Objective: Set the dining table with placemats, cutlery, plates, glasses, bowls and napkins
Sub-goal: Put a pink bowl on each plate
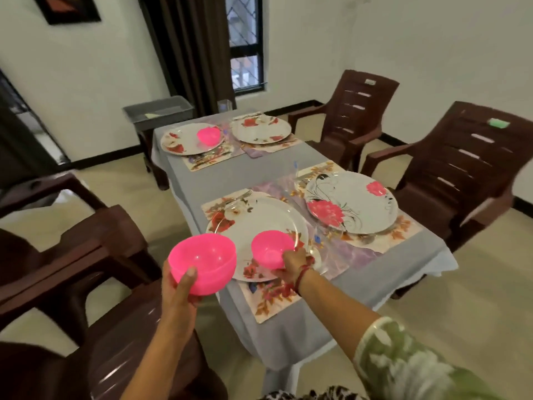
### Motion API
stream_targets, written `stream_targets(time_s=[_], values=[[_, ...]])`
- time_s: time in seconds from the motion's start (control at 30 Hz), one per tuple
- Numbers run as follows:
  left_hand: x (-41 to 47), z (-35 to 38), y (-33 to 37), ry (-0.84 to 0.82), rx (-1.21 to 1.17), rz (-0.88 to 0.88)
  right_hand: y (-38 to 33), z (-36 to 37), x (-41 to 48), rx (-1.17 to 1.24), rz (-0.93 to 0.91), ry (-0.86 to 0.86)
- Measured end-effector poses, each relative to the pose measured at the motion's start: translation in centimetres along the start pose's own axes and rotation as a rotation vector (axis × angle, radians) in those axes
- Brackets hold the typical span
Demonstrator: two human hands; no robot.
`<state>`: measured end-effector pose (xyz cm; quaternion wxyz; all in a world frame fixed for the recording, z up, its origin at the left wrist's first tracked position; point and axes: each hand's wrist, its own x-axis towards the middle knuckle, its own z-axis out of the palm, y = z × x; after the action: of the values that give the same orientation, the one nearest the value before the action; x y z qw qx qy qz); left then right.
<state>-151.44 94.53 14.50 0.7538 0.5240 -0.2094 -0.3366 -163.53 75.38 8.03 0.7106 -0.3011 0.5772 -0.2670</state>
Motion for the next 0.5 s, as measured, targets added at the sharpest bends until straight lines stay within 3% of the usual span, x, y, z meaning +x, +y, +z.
stream_targets(time_s=[0.23,0.4,0.5], values=[[0.2,-0.6,-1.5,0.161,-0.054,-0.020,-1.5,1.9,4.2,0.172,0.031,0.077],[1.8,-0.2,-1.7,0.160,-0.049,-0.044,-2.3,2.3,4.1,0.092,0.040,0.163],[2.8,0.3,-2.0,0.141,-0.047,-0.059,-2.5,1.8,2.8,0.032,0.112,0.121]])
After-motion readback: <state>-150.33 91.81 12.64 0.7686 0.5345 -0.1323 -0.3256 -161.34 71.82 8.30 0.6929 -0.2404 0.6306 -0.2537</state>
